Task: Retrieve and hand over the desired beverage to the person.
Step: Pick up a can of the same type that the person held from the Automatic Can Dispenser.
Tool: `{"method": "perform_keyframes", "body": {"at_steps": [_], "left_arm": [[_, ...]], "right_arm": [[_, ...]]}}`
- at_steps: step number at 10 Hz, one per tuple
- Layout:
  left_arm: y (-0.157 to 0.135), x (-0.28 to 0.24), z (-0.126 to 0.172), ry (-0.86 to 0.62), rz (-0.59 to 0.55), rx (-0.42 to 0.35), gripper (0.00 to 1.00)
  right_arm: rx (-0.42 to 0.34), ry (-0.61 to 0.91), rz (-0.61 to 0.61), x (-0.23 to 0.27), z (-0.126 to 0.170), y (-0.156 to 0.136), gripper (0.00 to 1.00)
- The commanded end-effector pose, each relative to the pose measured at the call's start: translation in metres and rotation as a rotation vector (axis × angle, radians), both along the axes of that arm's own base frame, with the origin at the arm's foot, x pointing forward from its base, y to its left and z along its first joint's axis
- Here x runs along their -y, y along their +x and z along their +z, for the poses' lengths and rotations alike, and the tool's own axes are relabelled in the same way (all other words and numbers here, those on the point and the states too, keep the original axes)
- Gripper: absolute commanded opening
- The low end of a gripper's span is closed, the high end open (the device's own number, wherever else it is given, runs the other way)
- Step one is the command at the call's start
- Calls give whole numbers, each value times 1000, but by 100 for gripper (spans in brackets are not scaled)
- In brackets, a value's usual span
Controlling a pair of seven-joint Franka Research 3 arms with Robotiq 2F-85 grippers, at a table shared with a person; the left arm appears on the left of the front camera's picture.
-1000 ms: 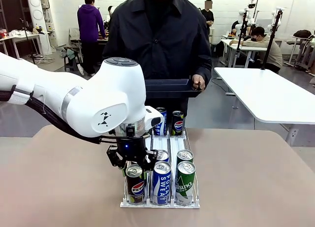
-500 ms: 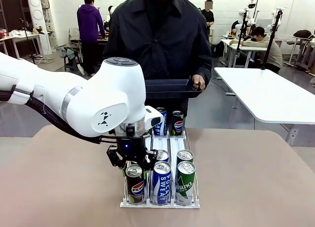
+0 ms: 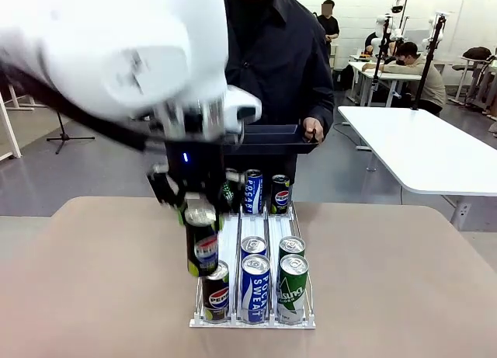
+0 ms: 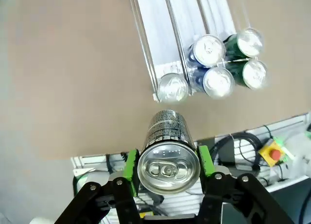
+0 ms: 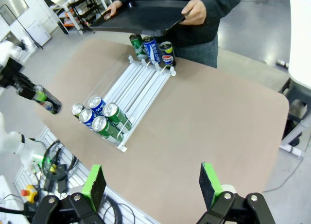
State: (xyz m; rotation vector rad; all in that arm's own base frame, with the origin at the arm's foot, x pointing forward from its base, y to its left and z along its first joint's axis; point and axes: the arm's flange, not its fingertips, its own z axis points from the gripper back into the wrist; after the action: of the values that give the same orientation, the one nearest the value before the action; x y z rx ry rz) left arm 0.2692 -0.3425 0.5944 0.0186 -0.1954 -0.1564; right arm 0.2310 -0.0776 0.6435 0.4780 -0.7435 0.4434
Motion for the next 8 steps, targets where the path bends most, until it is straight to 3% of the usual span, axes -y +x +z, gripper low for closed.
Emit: {"method": "perform_keyframes", "body": {"at_steps": [1, 4, 8], "left_arm": [[-2, 10, 51, 11, 28, 41, 3], [12, 37, 110, -20, 24, 104, 3], [55, 64, 122, -35, 45, 61, 3]], "right_arm": [[5, 11, 26, 0, -1, 0, 100], [5, 11, 26, 0, -1, 0, 100], [5, 11, 26, 0, -1, 0, 100]]}}
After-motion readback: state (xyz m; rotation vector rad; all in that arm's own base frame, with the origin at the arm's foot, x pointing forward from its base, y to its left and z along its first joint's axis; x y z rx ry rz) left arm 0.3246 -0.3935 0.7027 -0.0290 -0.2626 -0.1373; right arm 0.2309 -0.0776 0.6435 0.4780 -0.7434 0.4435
